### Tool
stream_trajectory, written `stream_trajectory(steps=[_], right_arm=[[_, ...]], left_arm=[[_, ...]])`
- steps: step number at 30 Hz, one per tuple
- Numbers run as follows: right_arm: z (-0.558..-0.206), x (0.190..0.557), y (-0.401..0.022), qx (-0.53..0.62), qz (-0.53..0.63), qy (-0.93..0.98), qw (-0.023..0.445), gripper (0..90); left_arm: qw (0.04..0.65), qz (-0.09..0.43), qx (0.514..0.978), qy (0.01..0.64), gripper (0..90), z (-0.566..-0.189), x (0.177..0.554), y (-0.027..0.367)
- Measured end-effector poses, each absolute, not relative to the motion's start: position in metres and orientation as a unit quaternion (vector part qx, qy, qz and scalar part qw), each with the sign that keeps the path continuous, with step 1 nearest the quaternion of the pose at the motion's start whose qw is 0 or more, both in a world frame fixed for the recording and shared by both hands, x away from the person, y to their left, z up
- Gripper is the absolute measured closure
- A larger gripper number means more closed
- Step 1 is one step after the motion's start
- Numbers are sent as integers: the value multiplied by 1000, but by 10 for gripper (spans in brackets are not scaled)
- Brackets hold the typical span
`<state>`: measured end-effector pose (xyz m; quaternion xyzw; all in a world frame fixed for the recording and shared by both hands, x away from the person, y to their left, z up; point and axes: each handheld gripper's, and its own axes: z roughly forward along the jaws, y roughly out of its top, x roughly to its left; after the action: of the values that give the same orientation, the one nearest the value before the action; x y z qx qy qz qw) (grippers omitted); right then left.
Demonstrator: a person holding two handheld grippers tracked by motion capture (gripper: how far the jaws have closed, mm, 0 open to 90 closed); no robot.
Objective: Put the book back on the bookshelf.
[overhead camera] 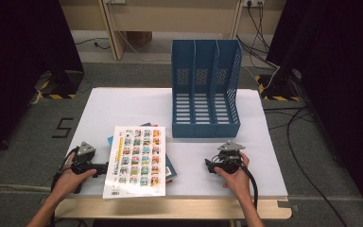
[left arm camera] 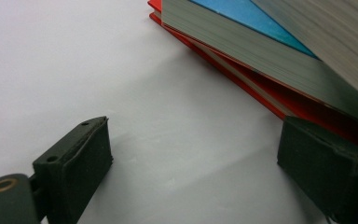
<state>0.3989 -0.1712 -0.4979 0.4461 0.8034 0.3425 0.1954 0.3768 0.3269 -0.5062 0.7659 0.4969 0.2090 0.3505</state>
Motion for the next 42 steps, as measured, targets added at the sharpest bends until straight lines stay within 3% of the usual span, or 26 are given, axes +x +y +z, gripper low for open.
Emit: stream_trajectory(steps=[24,42], right_arm=[[-497,399,-173,448,349,800,194,179],[-498,399,-173,447,348,801,194,185]], left_arm=[[376,177,753,510,146,-499,377,340],[396,170,751,499,146,-477,347,335]])
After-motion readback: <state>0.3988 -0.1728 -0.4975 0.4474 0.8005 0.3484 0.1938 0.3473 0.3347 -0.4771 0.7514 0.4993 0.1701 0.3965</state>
